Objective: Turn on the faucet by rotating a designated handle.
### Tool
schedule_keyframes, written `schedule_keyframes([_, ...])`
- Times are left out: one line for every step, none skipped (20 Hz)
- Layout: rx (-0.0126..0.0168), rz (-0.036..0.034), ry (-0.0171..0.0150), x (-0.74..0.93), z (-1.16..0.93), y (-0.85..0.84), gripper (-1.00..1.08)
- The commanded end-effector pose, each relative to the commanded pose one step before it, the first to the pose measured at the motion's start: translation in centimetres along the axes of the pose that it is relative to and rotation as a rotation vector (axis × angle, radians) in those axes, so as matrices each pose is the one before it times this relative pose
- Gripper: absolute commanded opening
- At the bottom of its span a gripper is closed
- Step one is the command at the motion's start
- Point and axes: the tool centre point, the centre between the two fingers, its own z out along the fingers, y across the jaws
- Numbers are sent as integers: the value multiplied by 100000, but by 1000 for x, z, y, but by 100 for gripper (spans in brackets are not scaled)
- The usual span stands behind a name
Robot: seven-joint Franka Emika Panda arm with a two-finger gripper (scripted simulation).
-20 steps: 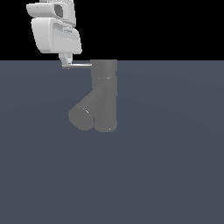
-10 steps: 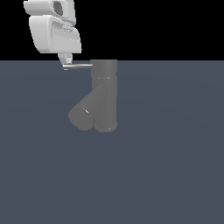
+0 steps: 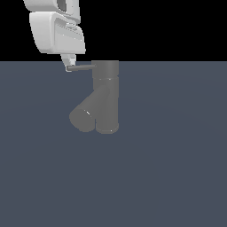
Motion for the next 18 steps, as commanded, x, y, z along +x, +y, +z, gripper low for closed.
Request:
schedule_keyframes([-598, 1342, 426, 1417, -2, 562, -100])
schedule_keyframes([0, 0, 0, 217, -11, 217, -100])
schedule_keyframes([-47, -9, -8, 215, 11, 206, -100])
schedule_keyframes([0, 0, 0, 218, -11, 217, -100])
schedule_keyframes([-48, -8, -7, 216, 11, 206, -100])
schedule_keyframes([0, 0, 0, 218, -12, 218, -100])
schedule_keyframes([-48, -7, -6, 217, 11, 206, -100])
schedule_keyframes([0, 0, 0, 219, -12, 218, -100])
schedule_keyframes([-48, -5, -5, 218, 10, 206, -100])
schedule_keyframes([0, 0, 0, 219, -12, 218, -100])
schedule_keyframes([0, 0, 0, 219, -12, 219, -100])
schedule_keyframes([-49, -3, -4, 219, 10, 206, -100])
schedule_keyframes([0, 0, 0, 220, -13, 219, -100])
schedule_keyframes([-49, -1, -3, 221, 9, 206, -100])
schedule_keyframes([0, 0, 0, 221, -14, 219, -100])
schedule_keyframes([0, 0, 0, 222, -14, 220, -100])
schedule_keyframes([0, 0, 0, 0, 0, 0, -100])
schedule_keyframes([466, -1290, 88, -925, 49, -179, -100])
